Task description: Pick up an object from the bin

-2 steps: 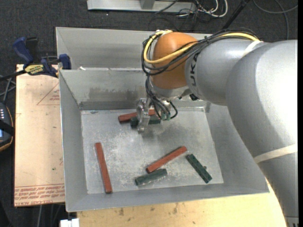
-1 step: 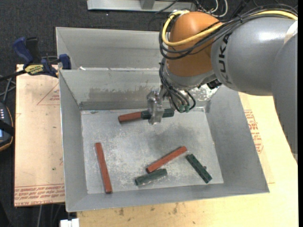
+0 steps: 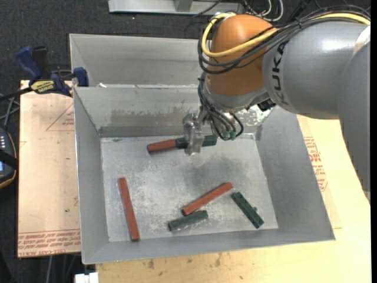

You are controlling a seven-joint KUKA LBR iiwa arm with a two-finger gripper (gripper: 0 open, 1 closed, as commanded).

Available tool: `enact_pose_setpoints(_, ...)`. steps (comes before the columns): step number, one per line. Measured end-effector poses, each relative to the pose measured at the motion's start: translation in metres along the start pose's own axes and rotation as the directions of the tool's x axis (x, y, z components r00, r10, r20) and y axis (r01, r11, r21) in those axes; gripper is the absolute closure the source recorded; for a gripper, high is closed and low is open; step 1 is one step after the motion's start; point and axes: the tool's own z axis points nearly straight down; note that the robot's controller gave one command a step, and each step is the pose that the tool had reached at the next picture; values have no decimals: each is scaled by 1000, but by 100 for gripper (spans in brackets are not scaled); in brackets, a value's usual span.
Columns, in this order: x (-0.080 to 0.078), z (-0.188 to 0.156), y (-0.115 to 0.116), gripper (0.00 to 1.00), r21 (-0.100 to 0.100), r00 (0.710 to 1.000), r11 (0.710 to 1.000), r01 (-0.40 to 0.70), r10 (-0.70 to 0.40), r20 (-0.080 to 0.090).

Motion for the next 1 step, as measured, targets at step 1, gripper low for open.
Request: enact_pose_setpoints(1, 10, -193, -34, 100, 1, 996, 996, 91, -91, 10)
